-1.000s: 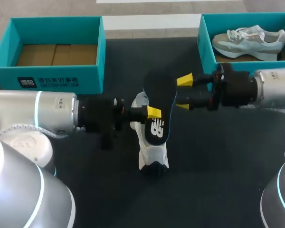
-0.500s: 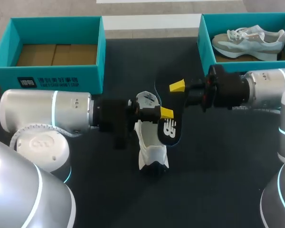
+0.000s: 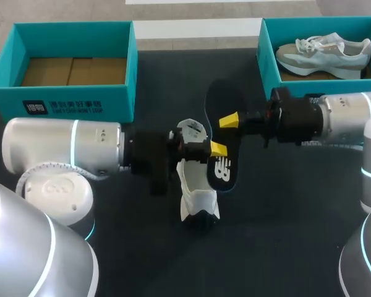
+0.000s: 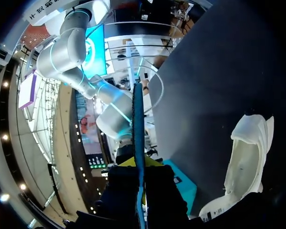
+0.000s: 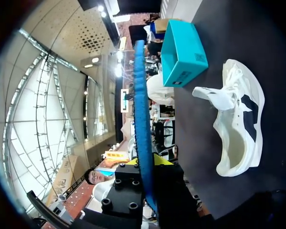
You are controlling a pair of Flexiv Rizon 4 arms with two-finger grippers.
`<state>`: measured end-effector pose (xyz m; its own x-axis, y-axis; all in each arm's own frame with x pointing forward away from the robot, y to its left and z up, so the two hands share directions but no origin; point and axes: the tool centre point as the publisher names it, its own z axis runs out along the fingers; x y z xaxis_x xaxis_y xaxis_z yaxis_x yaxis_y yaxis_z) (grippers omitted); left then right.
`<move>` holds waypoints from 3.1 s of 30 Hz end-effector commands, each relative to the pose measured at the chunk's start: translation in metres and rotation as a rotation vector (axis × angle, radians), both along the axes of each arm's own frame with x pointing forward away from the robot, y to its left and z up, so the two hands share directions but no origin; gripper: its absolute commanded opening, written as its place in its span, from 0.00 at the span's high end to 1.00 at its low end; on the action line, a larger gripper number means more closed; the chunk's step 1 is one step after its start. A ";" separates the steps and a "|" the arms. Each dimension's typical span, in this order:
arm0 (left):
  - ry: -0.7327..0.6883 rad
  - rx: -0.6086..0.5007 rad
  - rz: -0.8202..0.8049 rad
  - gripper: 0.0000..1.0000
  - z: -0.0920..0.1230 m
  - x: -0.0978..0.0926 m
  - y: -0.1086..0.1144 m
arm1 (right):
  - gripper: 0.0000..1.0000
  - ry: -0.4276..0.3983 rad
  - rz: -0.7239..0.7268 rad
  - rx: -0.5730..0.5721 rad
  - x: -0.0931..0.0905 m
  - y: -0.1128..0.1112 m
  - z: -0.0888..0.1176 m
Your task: Take the shoe out of the shoebox, open the shoe tongue, remove and reinsert the insole, then place the shoe into the shoebox
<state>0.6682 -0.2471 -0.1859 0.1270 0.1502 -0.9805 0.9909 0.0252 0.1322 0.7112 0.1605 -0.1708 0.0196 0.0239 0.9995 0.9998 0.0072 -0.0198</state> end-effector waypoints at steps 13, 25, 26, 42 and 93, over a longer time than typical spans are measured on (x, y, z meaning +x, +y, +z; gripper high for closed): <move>0.037 0.090 0.086 0.00 0.009 0.019 0.052 | 1.00 0.032 0.003 0.019 0.010 -0.012 -0.022; 0.119 0.581 0.118 0.00 0.037 0.048 0.040 | 1.00 0.057 0.011 0.020 0.008 -0.005 -0.041; 0.129 0.659 0.128 0.00 0.038 0.049 0.039 | 1.00 0.058 0.011 0.019 0.008 -0.005 -0.042; 0.102 0.783 0.129 0.00 0.037 0.049 0.037 | 1.00 0.059 0.057 -0.042 0.012 0.000 -0.049; 0.157 1.270 0.108 0.00 0.037 0.079 0.007 | 1.00 0.032 0.079 -0.077 0.006 -0.007 -0.049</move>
<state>0.7469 -0.2392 -0.1485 -0.0478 0.9879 -0.1474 0.9988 0.0493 0.0064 0.7197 0.1533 -0.2198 0.0466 0.1014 0.9938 0.9946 0.0877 -0.0556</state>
